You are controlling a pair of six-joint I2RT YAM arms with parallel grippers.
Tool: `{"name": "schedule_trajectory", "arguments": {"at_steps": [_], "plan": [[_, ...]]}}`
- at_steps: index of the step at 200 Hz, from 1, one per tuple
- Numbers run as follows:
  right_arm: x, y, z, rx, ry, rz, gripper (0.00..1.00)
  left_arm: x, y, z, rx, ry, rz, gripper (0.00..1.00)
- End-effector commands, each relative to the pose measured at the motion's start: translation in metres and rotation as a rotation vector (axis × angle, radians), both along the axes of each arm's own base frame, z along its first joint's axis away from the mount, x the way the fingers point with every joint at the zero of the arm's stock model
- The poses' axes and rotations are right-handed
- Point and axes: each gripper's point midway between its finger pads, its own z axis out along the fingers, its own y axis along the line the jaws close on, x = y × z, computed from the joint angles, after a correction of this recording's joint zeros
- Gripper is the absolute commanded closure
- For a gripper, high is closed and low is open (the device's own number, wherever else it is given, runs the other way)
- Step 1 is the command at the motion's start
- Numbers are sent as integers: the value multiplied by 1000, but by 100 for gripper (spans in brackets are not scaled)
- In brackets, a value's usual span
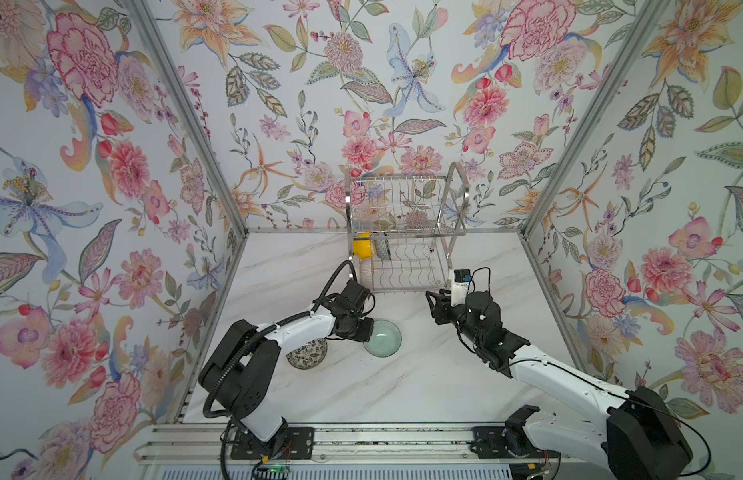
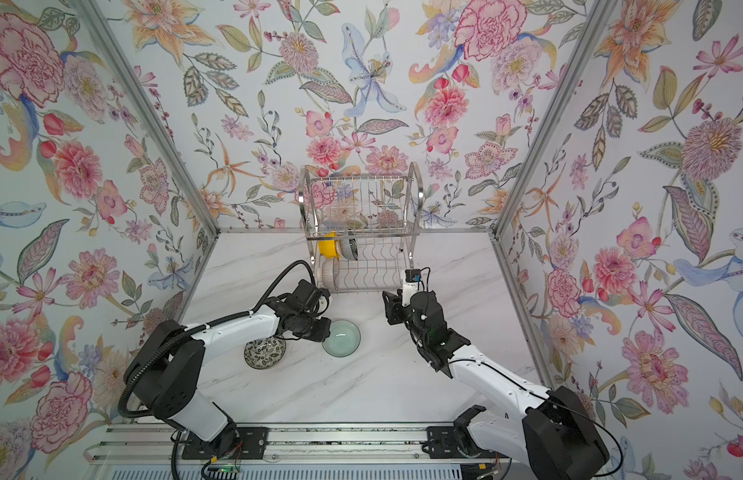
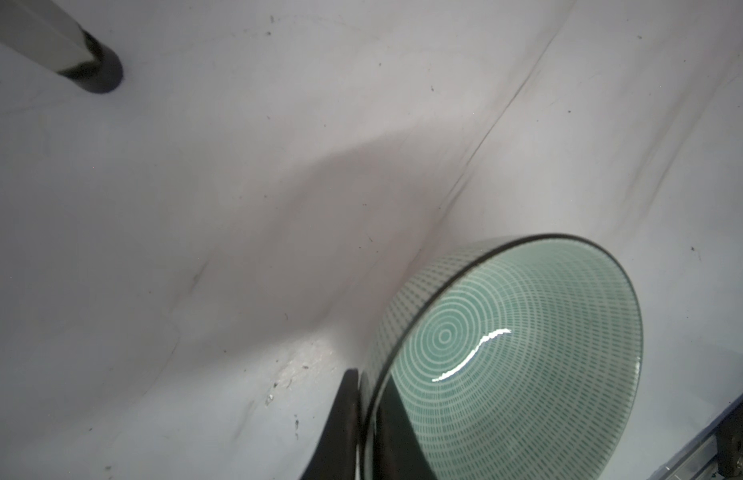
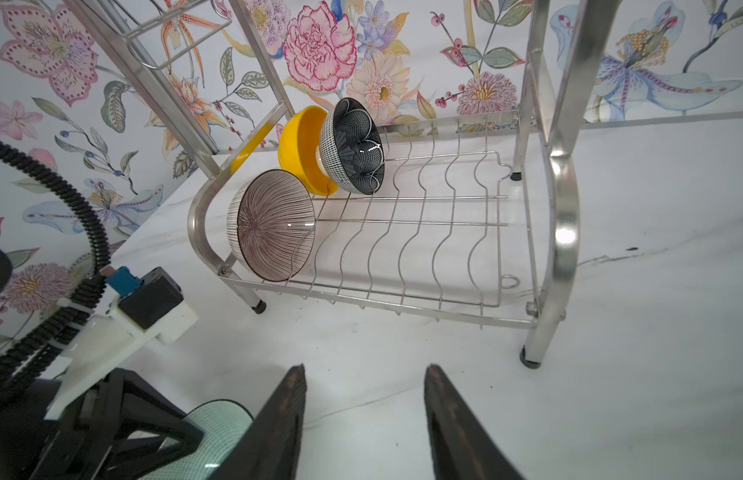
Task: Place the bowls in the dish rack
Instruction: 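Lift the pale green bowl with the left gripper and carry it toward the right gripper, then set down the green bowl and open the left gripper while the right gripper approaches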
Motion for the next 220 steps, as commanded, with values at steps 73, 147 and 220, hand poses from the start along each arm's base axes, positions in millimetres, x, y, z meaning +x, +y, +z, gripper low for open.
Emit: {"name": "schedule_trajectory", "arguments": {"at_steps": [73,147,220], "plan": [[-24,50,8,-170,19,310,51,3,6,57,-12,-114,-58,38],[-50,103,-3,-292,34,569,40,-2,40,97,-170,-159,-78,9],[-67,136,-27,-478,99,716,39,36,109,117,-227,-235,184,1]]}}
